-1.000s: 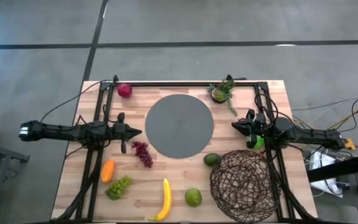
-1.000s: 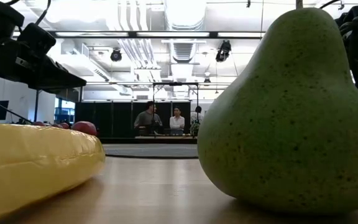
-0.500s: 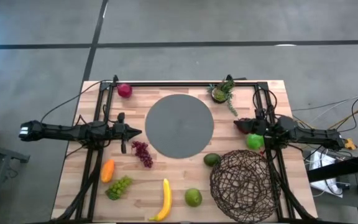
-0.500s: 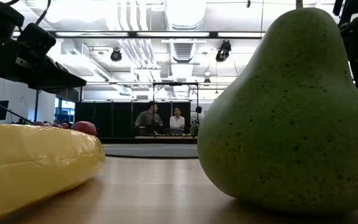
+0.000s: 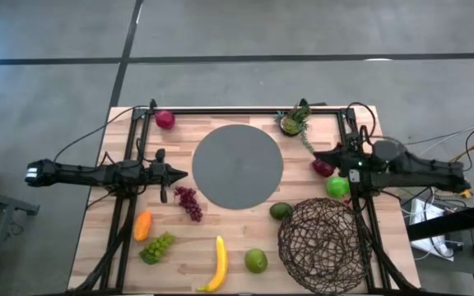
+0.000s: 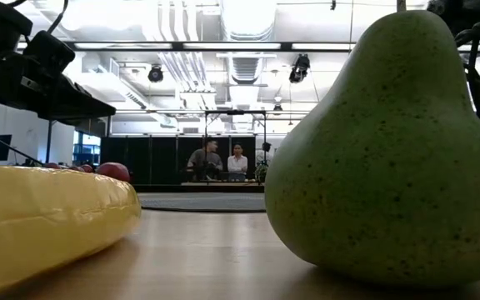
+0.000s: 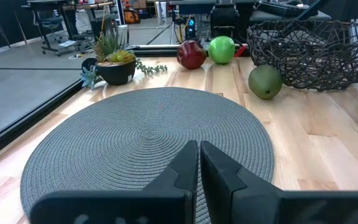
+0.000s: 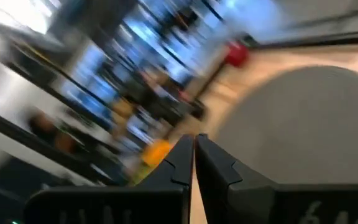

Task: Build produce basket
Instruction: Put the black basket on the gray mat

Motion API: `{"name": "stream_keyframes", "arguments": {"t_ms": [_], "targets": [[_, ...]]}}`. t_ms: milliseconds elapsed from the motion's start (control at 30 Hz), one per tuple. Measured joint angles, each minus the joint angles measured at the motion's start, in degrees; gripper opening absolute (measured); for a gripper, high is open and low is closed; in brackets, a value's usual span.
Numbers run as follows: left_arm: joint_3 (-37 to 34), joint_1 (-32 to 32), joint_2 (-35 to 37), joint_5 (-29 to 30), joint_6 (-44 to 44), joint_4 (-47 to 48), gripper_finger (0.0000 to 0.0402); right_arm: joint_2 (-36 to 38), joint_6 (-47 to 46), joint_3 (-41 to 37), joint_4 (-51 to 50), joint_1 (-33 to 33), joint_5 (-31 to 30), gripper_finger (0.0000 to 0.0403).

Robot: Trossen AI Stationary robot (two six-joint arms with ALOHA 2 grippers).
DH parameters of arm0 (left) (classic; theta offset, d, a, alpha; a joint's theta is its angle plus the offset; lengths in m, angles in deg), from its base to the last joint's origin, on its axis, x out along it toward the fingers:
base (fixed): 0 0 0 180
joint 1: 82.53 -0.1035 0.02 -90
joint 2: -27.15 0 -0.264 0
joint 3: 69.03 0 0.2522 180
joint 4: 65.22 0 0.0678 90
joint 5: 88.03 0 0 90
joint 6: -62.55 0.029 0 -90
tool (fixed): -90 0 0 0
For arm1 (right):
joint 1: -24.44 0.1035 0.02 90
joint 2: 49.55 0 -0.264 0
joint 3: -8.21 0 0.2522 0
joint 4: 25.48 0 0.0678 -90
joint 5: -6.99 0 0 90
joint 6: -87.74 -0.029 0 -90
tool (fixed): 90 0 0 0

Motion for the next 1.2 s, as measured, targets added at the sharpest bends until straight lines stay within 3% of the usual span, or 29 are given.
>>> {"name": "stream_keyframes", "arguments": {"t_ms": [200,367,500,700,900,1100,1200], "targets": [[0.0,0.0,0.0,0.0,0.0,0.0,0.0000,-17.5,8.2,19.6,-19.4,0.0,9.0,0.0026],[0.0,0.0,0.0,0.0,0.0,0.0,0.0000,-30.6,16.1,33.2,-33.3,0.1,19.6,0.0087],[0.0,0.0,0.0,0.0,0.0,0.0,0.0000,-39.1,25.5,40.0,-42.4,0.1,24.5,0.0141],[0.0,0.0,0.0,0.0,0.0,0.0,0.0000,-48.3,39.6,42.8,-51.9,1.6,27.6,0.0189],[0.0,0.0,0.0,0.0,0.0,0.0,0.0000,-54.5,49.3,41.8,-52.7,5.2,29.3,0.0192],[0.0,0.0,-0.2,0.0,0.0,0.0,0.0000,-59.0,52.0,40.4,-52.5,7.9,20.4,0.0176],[0.0,0.0,-0.4,0.0,0.0,0.0,0.0000,-60.0,52.6,39.4,-52.5,8.1,20.4,0.0164]]}}
